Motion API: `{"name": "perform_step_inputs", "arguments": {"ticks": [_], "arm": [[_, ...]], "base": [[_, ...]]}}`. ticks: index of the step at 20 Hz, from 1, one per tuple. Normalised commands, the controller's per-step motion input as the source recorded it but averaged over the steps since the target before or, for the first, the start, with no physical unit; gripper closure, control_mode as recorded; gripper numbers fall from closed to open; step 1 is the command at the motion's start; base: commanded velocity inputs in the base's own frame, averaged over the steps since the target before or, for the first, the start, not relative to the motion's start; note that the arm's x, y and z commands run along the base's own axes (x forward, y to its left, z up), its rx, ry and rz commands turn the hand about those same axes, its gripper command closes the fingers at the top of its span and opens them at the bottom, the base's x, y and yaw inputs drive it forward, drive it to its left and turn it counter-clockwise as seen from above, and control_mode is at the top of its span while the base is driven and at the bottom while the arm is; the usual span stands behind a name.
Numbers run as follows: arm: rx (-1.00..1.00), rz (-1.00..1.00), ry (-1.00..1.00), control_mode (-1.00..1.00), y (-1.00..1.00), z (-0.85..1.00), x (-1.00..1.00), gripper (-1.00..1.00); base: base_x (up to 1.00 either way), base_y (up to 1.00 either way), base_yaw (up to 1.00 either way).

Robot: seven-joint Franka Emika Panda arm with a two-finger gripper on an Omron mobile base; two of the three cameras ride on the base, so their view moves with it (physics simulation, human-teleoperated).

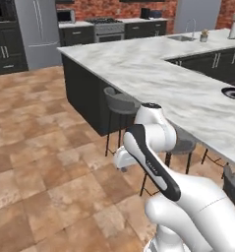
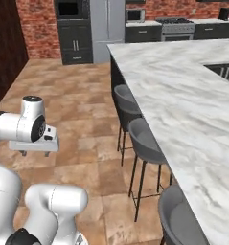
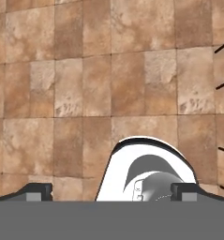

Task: Take the chicken drumsticks from the pan and place one on each plate on the dining counter.

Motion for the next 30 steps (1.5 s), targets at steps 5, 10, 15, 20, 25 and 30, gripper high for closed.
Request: {"name": "perform_step_inputs", "arguments": {"ticks": [5, 10, 15, 20, 25, 30], "arm": [[0.00, 0.00, 0.00, 1.00, 0.00, 0.00, 0.00, -1.00], [0.00, 0.00, 0.00, 1.00, 0.00, 0.00, 0.00, -1.00], [0.00, 0.00, 0.00, 1.00, 0.00, 0.00, 0.00, -1.00], [0.00, 0.00, 0.00, 1.00, 0.00, 0.00, 0.00, -1.00], [0.00, 0.00, 0.00, 1.00, 0.00, 0.00, 0.00, -1.00], [0.00, 0.00, 0.00, 1.00, 0.00, 0.00, 0.00, -1.00]], "base": [[1.00, 0.61, -0.25], [0.95, 0.75, -0.11], [0.91, 0.86, 0.00], [0.92, 0.84, -0.01], [0.94, 0.80, -0.05], [0.99, 0.69, -0.14]]}}
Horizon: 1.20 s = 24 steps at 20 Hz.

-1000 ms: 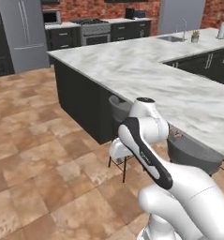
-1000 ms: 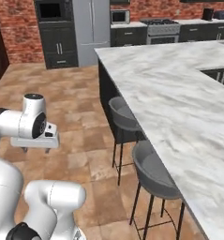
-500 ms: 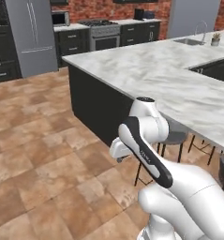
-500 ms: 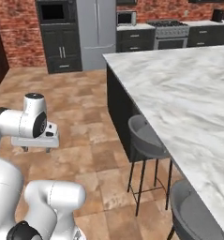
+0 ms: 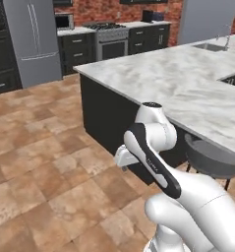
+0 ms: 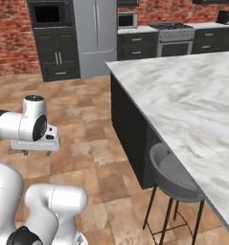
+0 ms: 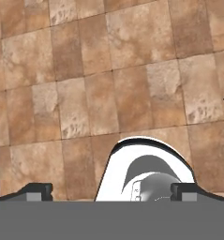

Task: Take the chicken drumsticks from the pan and place one on each plate on the dining counter.

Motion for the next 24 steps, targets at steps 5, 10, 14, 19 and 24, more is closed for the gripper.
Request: {"name": "perform_step_inputs", "arguments": {"ticks": [5, 10, 14, 19, 24], "arm": [[0.00, 0.00, 0.00, 1.00, 0.00, 0.00, 0.00, -1.00], [0.00, 0.00, 0.00, 1.00, 0.00, 0.00, 0.00, -1.00], [0.00, 0.00, 0.00, 1.00, 0.00, 0.00, 0.00, -1.00], [0.00, 0.00, 0.00, 1.00, 0.00, 0.00, 0.00, -1.00], [0.00, 0.00, 0.00, 1.00, 0.00, 0.00, 0.00, -1.00]], "base": [[1.00, 0.63, -0.21], [1.00, 0.66, -0.18], [0.99, 0.69, -0.15], [1.00, 0.67, -0.18], [1.00, 0.67, -0.18]]}}
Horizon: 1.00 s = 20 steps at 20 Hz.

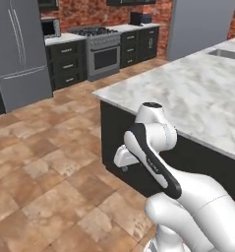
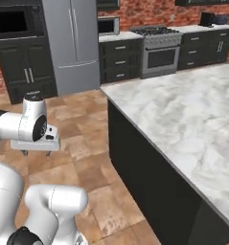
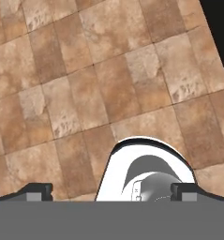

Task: Take the chicken drumsticks from the pan and place one on each plate on the dining counter.

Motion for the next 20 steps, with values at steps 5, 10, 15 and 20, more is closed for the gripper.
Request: {"name": "perform_step_inputs", "arguments": {"ticks": [5, 10, 15, 20], "arm": [[0.00, 0.00, 0.00, 1.00, 0.00, 0.00, 0.00, -1.00], [0.00, 0.00, 0.00, 1.00, 0.00, 0.00, 0.00, -1.00], [0.00, 0.00, 0.00, 1.00, 0.00, 0.00, 0.00, -1.00], [0.00, 0.00, 0.00, 1.00, 0.00, 0.00, 0.00, -1.00]], "base": [[0.94, 0.73, -0.18], [0.88, 0.76, -0.22], [0.87, 0.76, -0.24], [0.88, 0.74, -0.26]]}}
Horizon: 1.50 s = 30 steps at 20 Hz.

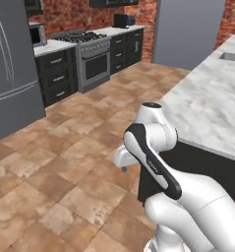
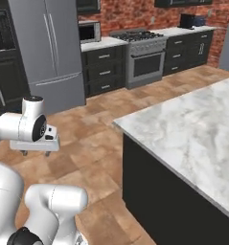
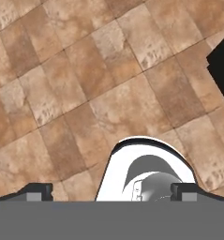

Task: Take the chicken drumsticks from the pan and place one on each plate on the dining counter.

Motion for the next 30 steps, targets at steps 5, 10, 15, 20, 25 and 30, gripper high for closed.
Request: {"name": "perform_step_inputs", "arguments": {"ticks": [5, 10, 15, 20, 25, 30], "arm": [[0.00, 0.00, 0.00, 1.00, 0.00, 0.00, 0.00, -1.00], [0.00, 0.00, 0.00, 1.00, 0.00, 0.00, 0.00, -1.00], [0.00, 0.00, 0.00, 1.00, 0.00, 0.00, 0.00, -1.00], [0.00, 0.00, 0.00, 1.00, 0.00, 0.00, 0.00, -1.00], [0.00, 0.00, 0.00, 1.00, 0.00, 0.00, 0.00, -1.00], [0.00, 0.00, 0.00, 1.00, 0.00, 0.00, 0.00, -1.00]], "base": [[0.90, 0.72, -0.28], [0.90, 0.70, -0.30], [0.98, 0.54, -0.46], [0.98, 0.51, -0.48], [0.98, 0.52, -0.46], [0.99, 0.52, -0.45]]}}
